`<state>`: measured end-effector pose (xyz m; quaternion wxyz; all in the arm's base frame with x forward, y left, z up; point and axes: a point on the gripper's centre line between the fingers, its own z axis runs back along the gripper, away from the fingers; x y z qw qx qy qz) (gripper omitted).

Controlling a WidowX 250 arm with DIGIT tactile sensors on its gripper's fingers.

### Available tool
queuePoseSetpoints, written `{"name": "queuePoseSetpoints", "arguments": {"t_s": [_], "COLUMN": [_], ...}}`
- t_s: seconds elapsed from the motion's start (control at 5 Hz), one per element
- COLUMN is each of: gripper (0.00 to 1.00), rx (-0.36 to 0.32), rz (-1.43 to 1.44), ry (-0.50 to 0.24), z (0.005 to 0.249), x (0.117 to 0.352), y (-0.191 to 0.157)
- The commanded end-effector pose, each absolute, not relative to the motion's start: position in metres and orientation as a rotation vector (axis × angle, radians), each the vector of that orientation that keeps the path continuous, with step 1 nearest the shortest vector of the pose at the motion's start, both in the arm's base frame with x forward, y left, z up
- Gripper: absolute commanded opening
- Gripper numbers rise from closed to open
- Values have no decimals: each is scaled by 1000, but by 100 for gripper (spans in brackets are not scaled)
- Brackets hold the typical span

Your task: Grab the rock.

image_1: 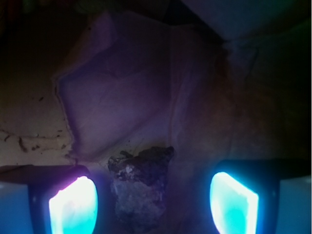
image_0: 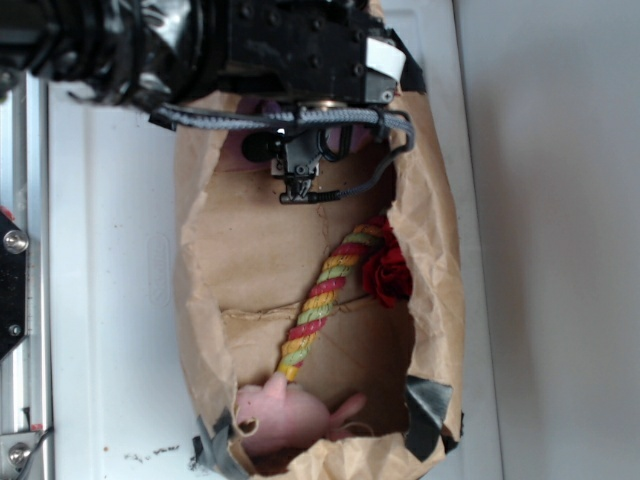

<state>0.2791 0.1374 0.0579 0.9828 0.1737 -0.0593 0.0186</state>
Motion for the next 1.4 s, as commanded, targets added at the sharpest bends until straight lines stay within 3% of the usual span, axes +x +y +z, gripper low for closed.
{"name": "queuePoseSetpoints", "arguments": {"t_s": [0.0, 0.2, 0.6, 0.8, 1.0, 1.2], "gripper": [100, 100, 100, 33, 0, 0], "rx": [422, 455, 462, 479, 486, 483], "rz": [64, 51, 78, 114, 139, 160], "ry": [-183, -203, -213, -208, -196, -188], "z": [65, 53, 54, 51, 50, 48], "x": [285, 280, 282, 283, 284, 287], "y": [143, 141, 142, 143, 146, 150]}}
